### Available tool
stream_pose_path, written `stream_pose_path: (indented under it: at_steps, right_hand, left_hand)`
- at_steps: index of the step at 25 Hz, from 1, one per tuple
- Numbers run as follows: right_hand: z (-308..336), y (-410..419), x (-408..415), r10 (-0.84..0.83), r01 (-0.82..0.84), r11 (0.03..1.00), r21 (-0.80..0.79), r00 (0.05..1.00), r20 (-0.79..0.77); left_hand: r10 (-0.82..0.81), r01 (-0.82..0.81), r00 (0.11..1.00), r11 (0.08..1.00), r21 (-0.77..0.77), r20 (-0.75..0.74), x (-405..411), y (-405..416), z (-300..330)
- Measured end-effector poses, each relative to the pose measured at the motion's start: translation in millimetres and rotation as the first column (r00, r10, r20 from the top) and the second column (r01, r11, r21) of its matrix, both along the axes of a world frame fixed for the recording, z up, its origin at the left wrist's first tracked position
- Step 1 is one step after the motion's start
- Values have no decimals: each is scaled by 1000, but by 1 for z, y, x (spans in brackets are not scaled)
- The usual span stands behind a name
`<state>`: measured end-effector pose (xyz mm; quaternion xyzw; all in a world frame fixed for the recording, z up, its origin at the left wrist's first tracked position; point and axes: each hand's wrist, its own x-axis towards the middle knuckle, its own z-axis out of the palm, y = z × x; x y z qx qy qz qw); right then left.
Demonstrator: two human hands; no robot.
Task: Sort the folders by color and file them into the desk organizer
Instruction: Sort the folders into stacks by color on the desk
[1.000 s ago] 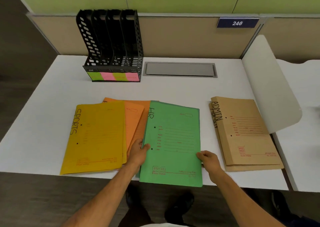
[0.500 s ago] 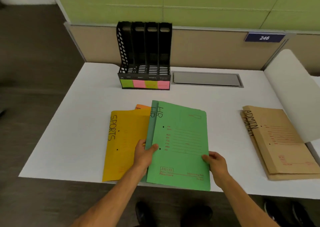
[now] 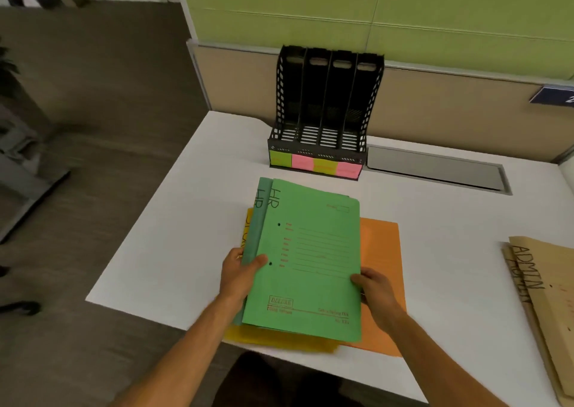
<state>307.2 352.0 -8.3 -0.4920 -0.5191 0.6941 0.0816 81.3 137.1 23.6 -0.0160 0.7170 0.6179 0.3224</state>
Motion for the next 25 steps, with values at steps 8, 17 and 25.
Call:
stream_pose_path:
  at_steps: [8, 17, 25]
  right_hand:
    - [8, -38, -108, 60, -60, 998, -6, 998, -36]
    - [0, -126, -216, 95, -98, 994, -53, 994, -50]
    - [-2, -185, -282, 238, -244, 963, -115, 969, -59]
  left_hand:
    - [37, -36, 999, 998, -52, 29, -113, -46, -10]
    - [-23, 21, 1000, 991, -133, -14, -236, -121, -23]
    - [-37, 28, 999, 955, -295, -23, -293, -180, -45]
